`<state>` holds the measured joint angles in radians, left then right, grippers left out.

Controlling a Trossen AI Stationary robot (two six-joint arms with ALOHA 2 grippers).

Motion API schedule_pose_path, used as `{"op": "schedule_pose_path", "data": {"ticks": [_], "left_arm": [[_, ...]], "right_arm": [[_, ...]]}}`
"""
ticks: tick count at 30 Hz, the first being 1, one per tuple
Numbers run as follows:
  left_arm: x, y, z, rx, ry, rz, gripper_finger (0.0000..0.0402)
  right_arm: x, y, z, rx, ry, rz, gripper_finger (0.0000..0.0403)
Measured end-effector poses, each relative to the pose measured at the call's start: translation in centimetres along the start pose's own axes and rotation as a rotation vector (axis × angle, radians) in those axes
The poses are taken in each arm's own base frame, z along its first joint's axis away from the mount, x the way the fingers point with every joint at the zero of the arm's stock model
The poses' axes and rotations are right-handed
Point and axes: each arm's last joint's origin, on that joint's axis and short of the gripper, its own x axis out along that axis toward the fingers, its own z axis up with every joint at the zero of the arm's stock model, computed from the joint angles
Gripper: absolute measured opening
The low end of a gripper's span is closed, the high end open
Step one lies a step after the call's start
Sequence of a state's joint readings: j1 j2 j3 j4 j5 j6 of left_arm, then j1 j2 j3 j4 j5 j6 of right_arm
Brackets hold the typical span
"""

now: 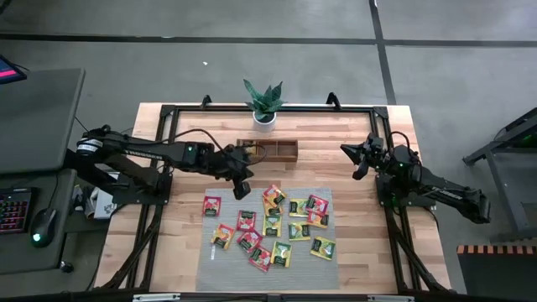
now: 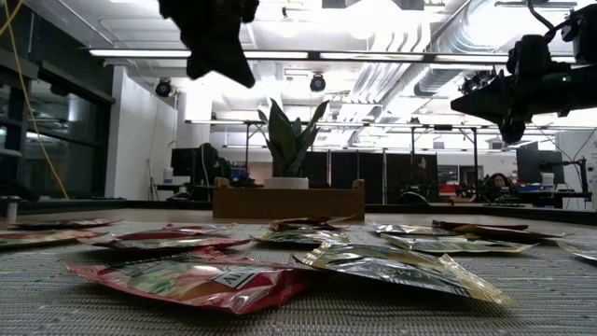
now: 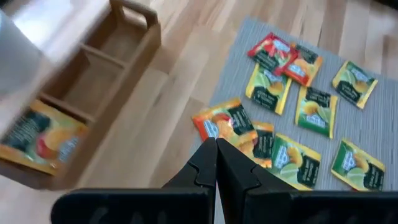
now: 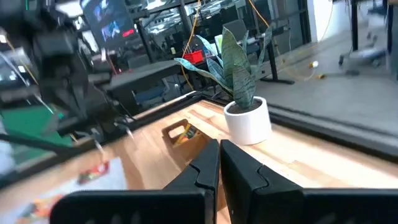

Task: Pick & Place Tea
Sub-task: Put the orange tea bag into the left section of the wooden organizer

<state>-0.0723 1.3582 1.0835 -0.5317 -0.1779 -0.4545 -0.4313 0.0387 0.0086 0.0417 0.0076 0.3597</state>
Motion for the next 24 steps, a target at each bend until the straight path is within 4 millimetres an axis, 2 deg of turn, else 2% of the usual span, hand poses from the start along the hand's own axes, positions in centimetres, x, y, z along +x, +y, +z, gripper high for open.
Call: {"op": "schedule_pose_path", "data": {"ticks": [6,13,18,21,24], "left_arm": [[0.9,-0.6,-2.0,-0.088,0.01,0.024,0.0],[1.5,-1.2,-2.6,-0.074,-0.03,-0.046,0.0],[3.6,0.1,-2.0,-0.034,0.0,-0.084,0.0],[4.7,1.0,-1.3,-0.013,0.005,-0.133,0.0],[6.4,2.0,-1.4,0.013,0.065,-0.159,0.0]], "right_arm": [[0.0,0.3,0.0,0.193,0.038,0.098,0.0012],[-0.1,1.0,0.9,0.205,0.046,0.23,0.0012],[0.1,1.7,2.6,0.176,0.064,0.219,0.0012],[0.5,2.2,4.0,0.124,0.124,0.189,0.0012],[1.3,3.0,5.4,0.046,0.218,0.166,0.0012]]}}
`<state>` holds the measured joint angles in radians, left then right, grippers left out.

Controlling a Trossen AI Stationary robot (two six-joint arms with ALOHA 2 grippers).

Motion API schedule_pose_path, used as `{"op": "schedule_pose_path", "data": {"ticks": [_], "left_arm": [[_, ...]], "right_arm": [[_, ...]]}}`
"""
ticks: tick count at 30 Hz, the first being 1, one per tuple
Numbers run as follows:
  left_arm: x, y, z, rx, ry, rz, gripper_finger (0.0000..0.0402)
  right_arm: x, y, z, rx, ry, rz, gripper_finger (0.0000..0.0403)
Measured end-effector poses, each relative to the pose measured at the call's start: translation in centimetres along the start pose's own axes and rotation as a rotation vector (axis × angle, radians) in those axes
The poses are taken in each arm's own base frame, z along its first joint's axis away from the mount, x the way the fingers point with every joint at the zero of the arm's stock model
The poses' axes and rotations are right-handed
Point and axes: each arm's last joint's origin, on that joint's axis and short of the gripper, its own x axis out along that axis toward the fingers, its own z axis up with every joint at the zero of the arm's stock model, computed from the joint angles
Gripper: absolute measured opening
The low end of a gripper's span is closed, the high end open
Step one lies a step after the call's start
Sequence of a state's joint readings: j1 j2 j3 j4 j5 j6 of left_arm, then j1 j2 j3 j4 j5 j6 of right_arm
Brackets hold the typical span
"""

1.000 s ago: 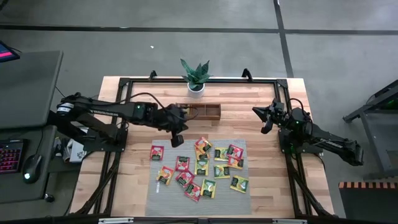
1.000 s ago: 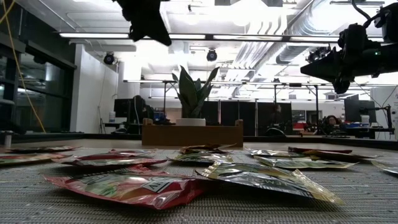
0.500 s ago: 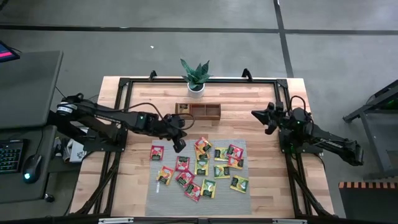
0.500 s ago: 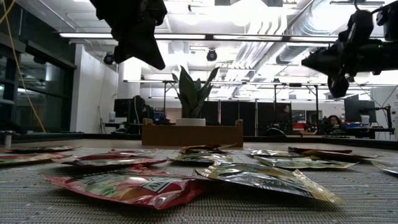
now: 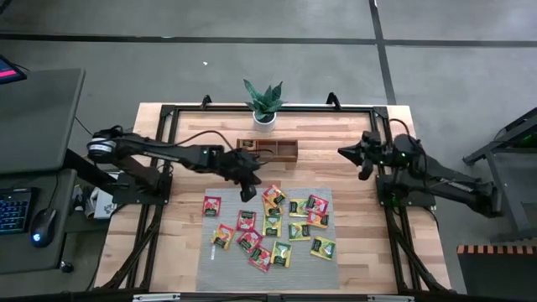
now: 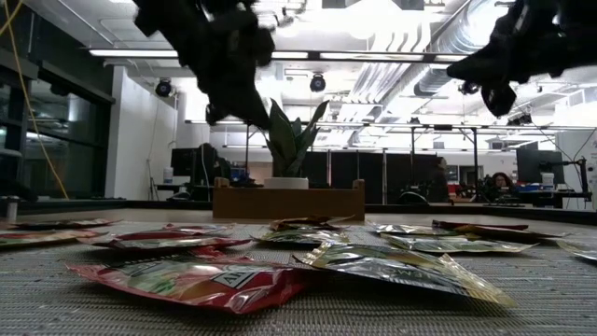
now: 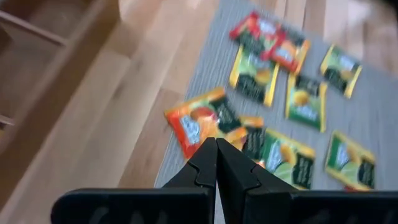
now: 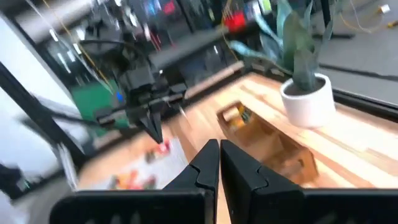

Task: Pick & Place Tea
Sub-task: Put the orange tea bag into the left section of the wooden organizer

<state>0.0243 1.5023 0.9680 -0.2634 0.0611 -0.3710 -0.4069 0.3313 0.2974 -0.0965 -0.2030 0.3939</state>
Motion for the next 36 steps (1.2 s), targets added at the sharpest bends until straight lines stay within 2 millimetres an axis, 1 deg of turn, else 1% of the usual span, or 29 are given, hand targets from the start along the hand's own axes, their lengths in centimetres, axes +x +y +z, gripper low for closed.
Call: {"op": "schedule_pose_path", "data": {"ticks": [2,3,7,11,13,16,20,24,31,36], "left_arm": [[1.2,0.7,-0.1,0.002,0.033,-0.038,0.0],[1.5,0.9,-0.1,0.002,0.047,-0.063,0.0],[2.6,1.2,0.0,-0.006,0.064,-0.151,0.0],[3.5,1.3,0.0,-0.002,0.05,-0.163,0.0],[4.0,1.4,-0.1,0.003,0.048,-0.155,0.0],[4.8,1.6,-0.4,0.011,0.058,-0.15,0.0],[6.2,1.7,-1.1,0.015,0.098,-0.147,0.0],[7.0,1.6,-1.4,0.021,0.101,-0.159,0.0],[7.1,1.7,-1.2,0.024,0.071,-0.116,0.0],[7.1,1.7,-1.2,0.032,0.066,-0.107,0.0]], "right_arm": [[0.7,0.6,1.0,-0.064,0.078,-0.027,0.0012],[1.0,1.0,1.6,-0.101,0.116,-0.042,0.0012],[3.0,2.6,2.7,-0.27,0.311,-0.091,0.0012],[5.7,4.6,2.7,-0.45,0.438,-0.073,0.0012],[7.1,5.6,2.0,-0.542,0.499,-0.041,0.0012],[9.0,6.7,0.1,-0.675,0.598,-0.019,0.0012],[10.9,7.6,-2.5,-0.763,0.676,-0.031,0.0012],[12.6,8.4,-4.5,-0.767,0.685,0.0,0.0012],[15.0,9.2,-7.6,-0.756,0.7,0.107,0.0012],[16.4,9.3,-9.1,-0.755,0.675,0.126,0.0012]]}}
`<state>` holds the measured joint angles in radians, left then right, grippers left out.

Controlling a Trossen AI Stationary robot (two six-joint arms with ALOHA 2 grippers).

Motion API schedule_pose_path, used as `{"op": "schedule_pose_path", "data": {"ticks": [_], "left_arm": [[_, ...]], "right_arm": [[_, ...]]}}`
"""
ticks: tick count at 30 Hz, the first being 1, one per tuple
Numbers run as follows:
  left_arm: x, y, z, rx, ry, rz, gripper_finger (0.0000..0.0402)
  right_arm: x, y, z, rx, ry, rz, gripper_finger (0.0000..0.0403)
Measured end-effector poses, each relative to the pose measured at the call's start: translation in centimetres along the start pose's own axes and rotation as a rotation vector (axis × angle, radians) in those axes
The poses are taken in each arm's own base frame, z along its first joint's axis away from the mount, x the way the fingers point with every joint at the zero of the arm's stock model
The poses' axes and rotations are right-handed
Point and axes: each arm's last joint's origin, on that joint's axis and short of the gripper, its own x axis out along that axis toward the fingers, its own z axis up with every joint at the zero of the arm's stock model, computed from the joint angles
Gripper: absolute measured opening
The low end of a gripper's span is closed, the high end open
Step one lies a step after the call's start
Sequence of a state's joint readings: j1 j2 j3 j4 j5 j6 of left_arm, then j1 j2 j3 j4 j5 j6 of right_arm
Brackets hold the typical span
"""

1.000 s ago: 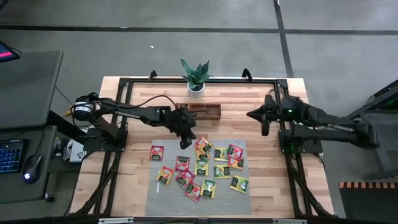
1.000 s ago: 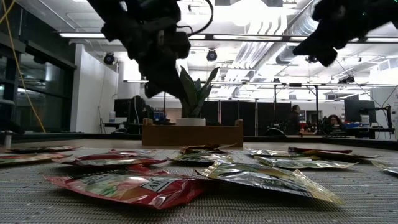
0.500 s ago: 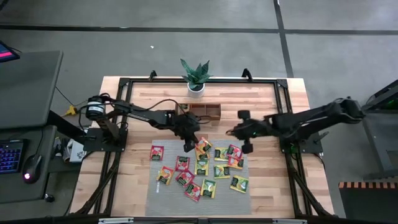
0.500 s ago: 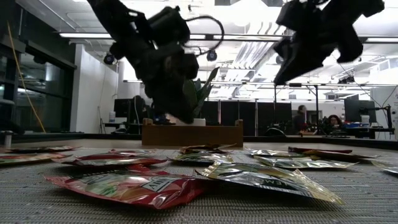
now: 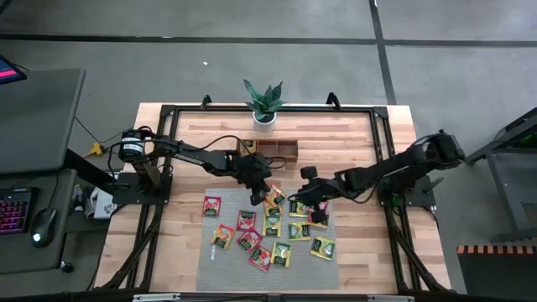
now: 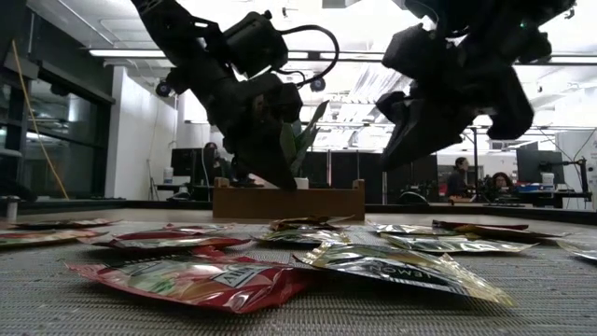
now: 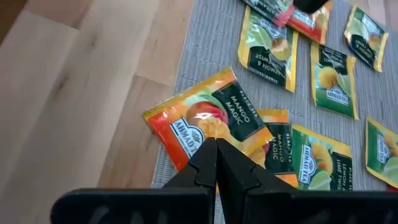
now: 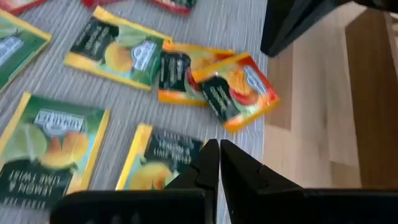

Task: Pick & Place Tea
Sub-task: Put the orange tea bag into the left section of the wooden organizer

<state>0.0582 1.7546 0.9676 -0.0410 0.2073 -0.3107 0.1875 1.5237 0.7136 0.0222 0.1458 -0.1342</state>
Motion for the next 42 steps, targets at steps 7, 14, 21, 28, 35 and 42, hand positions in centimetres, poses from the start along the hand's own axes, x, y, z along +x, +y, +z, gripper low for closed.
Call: {"op": "schedule_pose_path", "data": {"ticks": [7,14,21,28,35,42], "left_arm": [[1.6,0.1,-0.9,-0.051,0.032,0.007,0.0],[2.8,0.6,-1.5,-0.081,0.053,0.015,0.0],[3.1,0.6,-1.4,-0.043,0.052,0.003,0.0],[3.1,0.7,-1.4,-0.03,0.047,0.021,0.0],[3.1,0.7,-1.4,-0.009,0.041,0.02,0.0],[3.2,0.7,-1.3,0.021,0.022,0.018,0.0]], "right_arm": [[0.5,-0.4,0.5,0.317,-0.066,-0.014,0.0012],[0.2,-1.4,1.0,0.953,-0.122,0.047,0.0012],[0.3,-0.3,1.1,1.37,-0.159,0.024,0.0029],[0.1,1.1,-0.1,1.636,-0.222,-0.104,0.0104],[0.2,0.8,-0.1,1.688,-0.231,-0.099,0.0165],[2.1,1.4,-1.1,1.767,-0.163,-0.088,0.0172]]}}
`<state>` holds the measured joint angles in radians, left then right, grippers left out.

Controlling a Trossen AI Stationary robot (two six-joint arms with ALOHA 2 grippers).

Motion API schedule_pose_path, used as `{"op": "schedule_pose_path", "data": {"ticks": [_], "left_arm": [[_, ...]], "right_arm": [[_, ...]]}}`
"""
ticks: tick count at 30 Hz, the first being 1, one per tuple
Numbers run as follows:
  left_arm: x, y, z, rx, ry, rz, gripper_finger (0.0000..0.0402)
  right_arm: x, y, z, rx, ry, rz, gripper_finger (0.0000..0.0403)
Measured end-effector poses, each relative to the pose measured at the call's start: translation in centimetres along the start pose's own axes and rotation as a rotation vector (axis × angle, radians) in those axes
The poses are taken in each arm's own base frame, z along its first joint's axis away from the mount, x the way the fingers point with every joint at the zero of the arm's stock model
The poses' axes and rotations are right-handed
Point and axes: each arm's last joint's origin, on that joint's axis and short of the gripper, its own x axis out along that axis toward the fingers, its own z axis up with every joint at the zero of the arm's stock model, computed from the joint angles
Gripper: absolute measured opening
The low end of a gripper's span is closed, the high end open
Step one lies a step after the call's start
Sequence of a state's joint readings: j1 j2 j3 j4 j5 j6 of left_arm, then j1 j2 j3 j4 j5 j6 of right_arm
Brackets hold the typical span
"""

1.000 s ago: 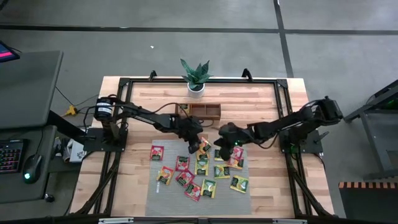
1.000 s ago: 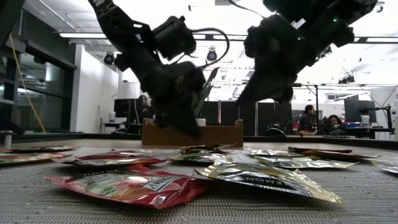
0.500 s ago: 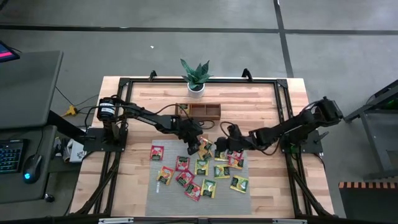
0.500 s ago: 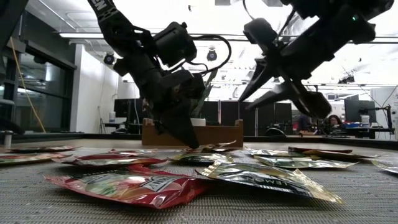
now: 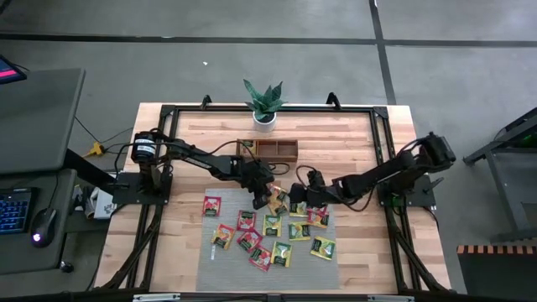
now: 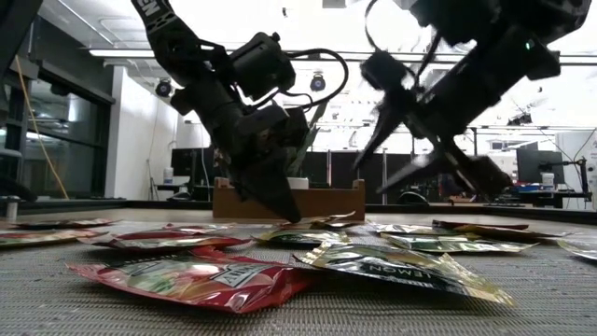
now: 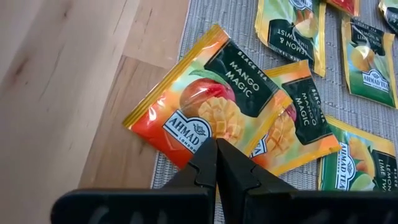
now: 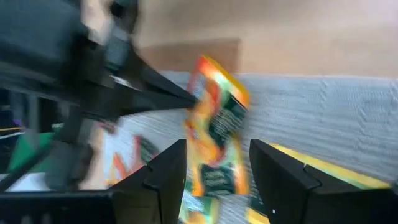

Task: Pick & Place Tea
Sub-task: Put the orange tea bag into the left section of the wooden organizer

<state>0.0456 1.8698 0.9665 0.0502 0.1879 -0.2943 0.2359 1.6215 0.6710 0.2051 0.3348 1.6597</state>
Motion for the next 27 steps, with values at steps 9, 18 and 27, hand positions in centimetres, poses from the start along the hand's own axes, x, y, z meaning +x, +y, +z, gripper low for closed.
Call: {"op": "schedule_pose_path", "data": {"ticks": [9,18,27], "left_arm": [[0.0,0.0,0.1,0.003,-0.005,-0.001,0.0],[0.0,0.0,0.1,0.003,-0.006,-0.002,0.0],[0.0,0.0,0.1,0.003,-0.007,-0.003,0.0]], "right_arm": [[3.1,-0.9,0.6,0.073,0.016,0.031,0.0172],[3.9,-1.2,1.9,0.073,0.012,0.005,0.0172],[4.1,-1.3,2.5,0.059,0.026,-0.001,0.0143]]}}
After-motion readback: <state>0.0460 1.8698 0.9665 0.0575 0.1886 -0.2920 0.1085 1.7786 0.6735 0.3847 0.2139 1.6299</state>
